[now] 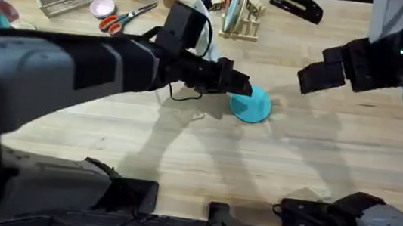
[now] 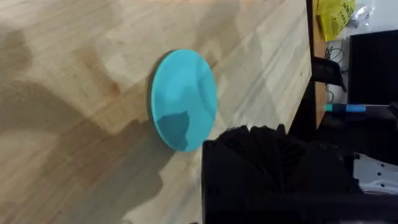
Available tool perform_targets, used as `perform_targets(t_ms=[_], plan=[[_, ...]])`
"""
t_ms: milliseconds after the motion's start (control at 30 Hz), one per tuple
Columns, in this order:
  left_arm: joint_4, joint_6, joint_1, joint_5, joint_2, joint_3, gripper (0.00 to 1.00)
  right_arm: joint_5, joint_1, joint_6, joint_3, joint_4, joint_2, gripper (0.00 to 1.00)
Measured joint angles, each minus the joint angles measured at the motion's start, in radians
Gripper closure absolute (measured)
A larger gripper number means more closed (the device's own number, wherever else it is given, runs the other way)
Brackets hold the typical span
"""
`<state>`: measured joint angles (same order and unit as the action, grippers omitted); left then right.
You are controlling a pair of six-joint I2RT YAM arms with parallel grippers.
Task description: Pick up the plates from the table one by one and place each into a slot on the dish rack.
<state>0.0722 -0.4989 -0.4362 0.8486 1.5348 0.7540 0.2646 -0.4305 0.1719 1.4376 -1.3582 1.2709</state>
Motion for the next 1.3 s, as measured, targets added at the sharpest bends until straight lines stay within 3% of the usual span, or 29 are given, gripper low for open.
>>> perform_targets(t_ms=[800,1300], plan=[[-0.094,-0.011,0.000,0.017,0.224,0.000,0.959,0.000,0.000,0.000,0.000,0.000,0.000,0.005],[-0.159,-0.014,0.000,0.087,0.297,0.005,0.959,0.000,0.000,0.000,0.000,0.000,0.000,0.005]])
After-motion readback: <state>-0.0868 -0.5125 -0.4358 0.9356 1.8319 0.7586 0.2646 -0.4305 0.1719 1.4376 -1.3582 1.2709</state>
